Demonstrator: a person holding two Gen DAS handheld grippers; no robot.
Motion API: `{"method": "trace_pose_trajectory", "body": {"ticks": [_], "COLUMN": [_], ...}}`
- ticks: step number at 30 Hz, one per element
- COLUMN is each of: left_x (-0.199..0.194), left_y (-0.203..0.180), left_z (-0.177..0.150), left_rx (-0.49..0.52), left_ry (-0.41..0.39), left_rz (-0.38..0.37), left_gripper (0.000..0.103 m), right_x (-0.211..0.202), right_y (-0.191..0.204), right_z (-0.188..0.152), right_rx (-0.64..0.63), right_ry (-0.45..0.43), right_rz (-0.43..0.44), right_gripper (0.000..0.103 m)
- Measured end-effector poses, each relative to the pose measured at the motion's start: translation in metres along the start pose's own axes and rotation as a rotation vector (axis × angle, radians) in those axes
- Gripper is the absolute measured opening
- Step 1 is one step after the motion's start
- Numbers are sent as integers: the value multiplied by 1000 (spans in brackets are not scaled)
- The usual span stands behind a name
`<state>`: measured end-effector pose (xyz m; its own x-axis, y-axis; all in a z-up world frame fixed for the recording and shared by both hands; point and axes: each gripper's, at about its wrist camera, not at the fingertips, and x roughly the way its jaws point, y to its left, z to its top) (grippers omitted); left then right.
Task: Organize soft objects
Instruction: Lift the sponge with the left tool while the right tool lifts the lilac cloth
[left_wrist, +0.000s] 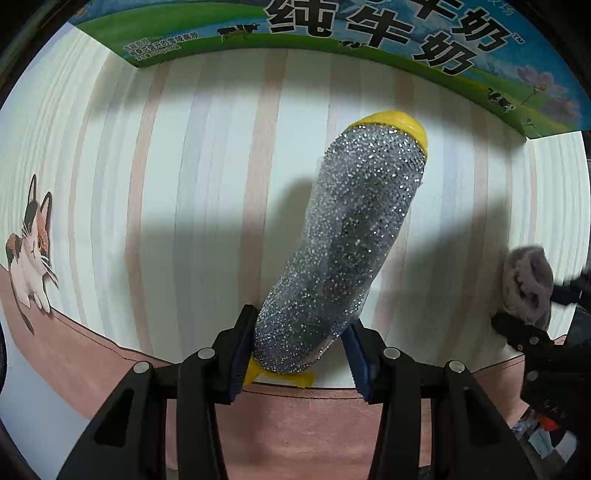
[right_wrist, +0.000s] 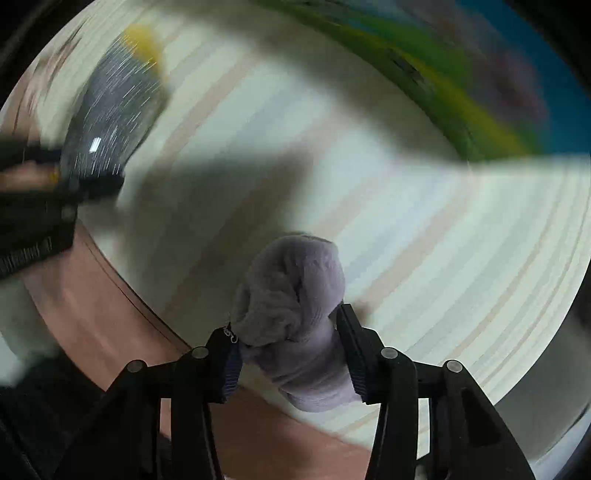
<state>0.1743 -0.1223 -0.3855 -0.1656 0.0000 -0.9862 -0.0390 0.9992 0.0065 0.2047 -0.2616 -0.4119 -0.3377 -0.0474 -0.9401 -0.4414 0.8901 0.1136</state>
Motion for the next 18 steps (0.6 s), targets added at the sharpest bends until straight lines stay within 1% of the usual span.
{"method": "trace_pose_trajectory", "body": {"ticks": [2,3,6,7,8,9,10,11,12,14,15,17,18], "left_x": [-1,-1,-3,-6,-6,-5,-7,-9,-13,-22,-27,-40,-45], "left_y": [1,1,-2,-3,-3,-3,-2,1,5,10,13,18,20], "left_z": [1,2,1,2,2,2,0,-1,-4,-7,-9,-11,-11], "left_rx": [3,4,9,12,16,13,0,-12,-27,-40,-46,-56,-62], "left_ry": [-1,-2,-1,-1,1,6,19,31,42,46,46,35,29], "left_rz": [0,0,1,2,-1,-10,-45,-82,-135,-181,-197,-234,-247], "left_gripper": [43,43,43,43,43,43,43,43,43,47,50,51,53], "right_x": [5,8,13,13,13,13,11,5,-2,-14,-18,-26,-29], "right_y": [-15,-22,-35,-37,-38,-39,-40,-51,-54,-52,-47,-46,-46], "right_z": [-7,-13,-27,-30,-36,-38,-41,-33,-38,-41,-42,-43,-42], "right_rx": [145,222,358,383,389,393,398,395,383,359,348,340,339], "right_ry": [24,16,-8,-26,-40,-46,-54,-60,-71,-86,-96,-108,-114], "right_rz": [103,143,228,241,244,246,246,242,232,205,193,176,176], "right_gripper": [47,47,47,47,49,55,60,70,75,75,77,79,79]}}
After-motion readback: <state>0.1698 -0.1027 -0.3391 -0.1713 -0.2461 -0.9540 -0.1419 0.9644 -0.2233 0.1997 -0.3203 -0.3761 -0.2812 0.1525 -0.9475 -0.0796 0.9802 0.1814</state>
